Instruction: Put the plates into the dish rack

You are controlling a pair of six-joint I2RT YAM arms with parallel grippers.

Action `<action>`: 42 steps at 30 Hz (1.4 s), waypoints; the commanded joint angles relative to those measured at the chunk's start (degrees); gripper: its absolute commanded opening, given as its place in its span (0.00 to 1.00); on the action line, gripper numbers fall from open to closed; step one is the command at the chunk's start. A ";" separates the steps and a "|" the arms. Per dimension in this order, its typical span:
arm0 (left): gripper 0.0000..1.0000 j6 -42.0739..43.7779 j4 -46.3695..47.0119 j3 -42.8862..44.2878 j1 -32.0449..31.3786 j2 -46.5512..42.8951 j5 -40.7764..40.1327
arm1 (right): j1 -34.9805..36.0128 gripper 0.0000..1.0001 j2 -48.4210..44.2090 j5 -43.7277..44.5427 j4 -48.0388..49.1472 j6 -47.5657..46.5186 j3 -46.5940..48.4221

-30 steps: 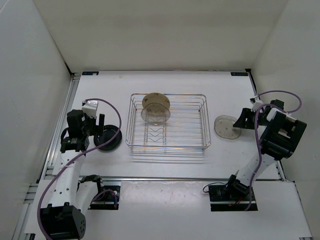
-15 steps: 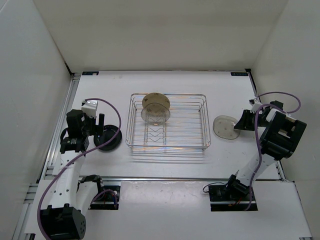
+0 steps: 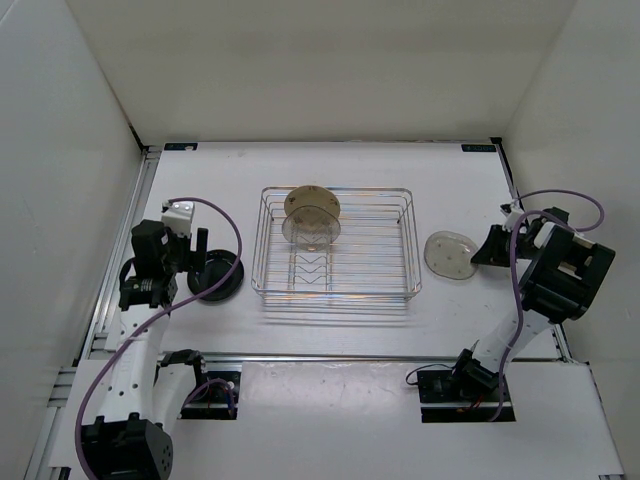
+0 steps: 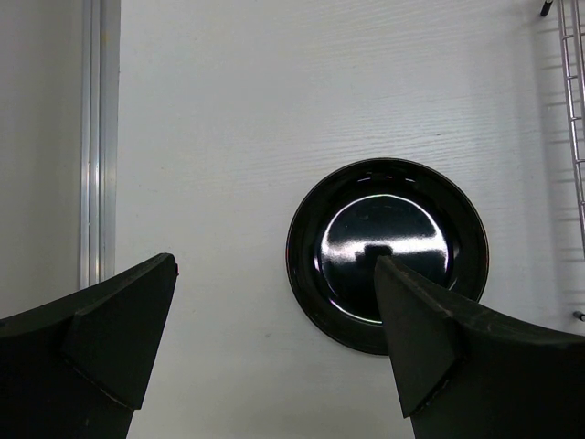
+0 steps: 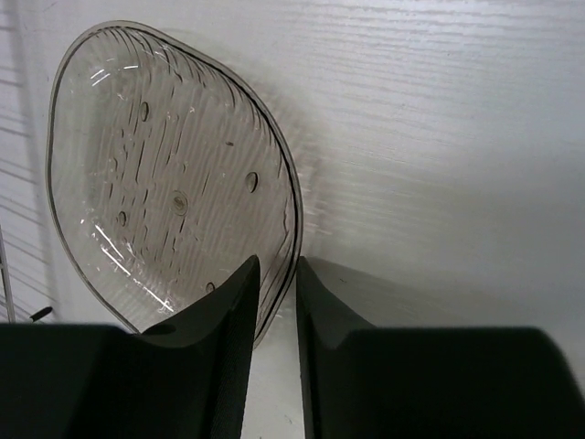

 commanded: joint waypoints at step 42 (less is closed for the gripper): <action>1.00 -1.60 -0.22 2.20 2.39 -3.28 6.87 | 53.38 0.00 -21.75 57.51 36.16 -47.78 29.85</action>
